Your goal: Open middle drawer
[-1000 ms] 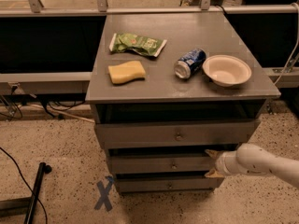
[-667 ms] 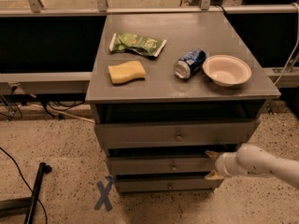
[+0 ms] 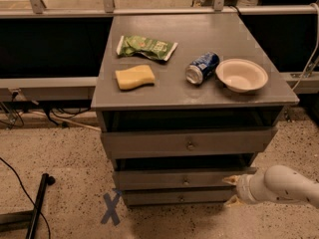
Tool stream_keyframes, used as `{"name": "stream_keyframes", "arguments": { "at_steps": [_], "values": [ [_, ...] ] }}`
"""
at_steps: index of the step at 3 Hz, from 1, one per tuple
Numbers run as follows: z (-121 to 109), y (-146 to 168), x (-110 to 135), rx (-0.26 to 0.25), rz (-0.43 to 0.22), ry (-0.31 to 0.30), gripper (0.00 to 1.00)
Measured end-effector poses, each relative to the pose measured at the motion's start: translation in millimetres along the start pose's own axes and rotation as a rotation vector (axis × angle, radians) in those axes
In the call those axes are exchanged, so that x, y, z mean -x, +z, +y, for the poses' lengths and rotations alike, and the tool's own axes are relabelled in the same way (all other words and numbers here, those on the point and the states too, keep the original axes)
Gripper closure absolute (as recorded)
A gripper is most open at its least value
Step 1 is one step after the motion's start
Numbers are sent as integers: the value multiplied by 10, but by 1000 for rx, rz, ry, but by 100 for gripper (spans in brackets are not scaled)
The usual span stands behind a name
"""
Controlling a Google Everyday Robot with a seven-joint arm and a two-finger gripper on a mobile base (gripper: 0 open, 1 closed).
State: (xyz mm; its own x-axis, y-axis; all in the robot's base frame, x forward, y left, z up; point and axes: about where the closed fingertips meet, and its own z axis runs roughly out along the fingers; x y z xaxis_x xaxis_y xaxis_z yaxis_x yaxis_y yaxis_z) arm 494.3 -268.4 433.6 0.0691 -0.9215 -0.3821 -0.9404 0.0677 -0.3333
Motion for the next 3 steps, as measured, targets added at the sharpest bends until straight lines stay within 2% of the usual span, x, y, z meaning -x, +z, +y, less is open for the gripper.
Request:
{"name": "stream_keyframes", "arguments": {
  "at_steps": [1,2,3],
  "values": [
    [294,-186,35,23,-15,11,34],
    [327,-306,155,1,-16,-15,14],
    [162,-194,261,-27,-22,-30,0]
  ]
}}
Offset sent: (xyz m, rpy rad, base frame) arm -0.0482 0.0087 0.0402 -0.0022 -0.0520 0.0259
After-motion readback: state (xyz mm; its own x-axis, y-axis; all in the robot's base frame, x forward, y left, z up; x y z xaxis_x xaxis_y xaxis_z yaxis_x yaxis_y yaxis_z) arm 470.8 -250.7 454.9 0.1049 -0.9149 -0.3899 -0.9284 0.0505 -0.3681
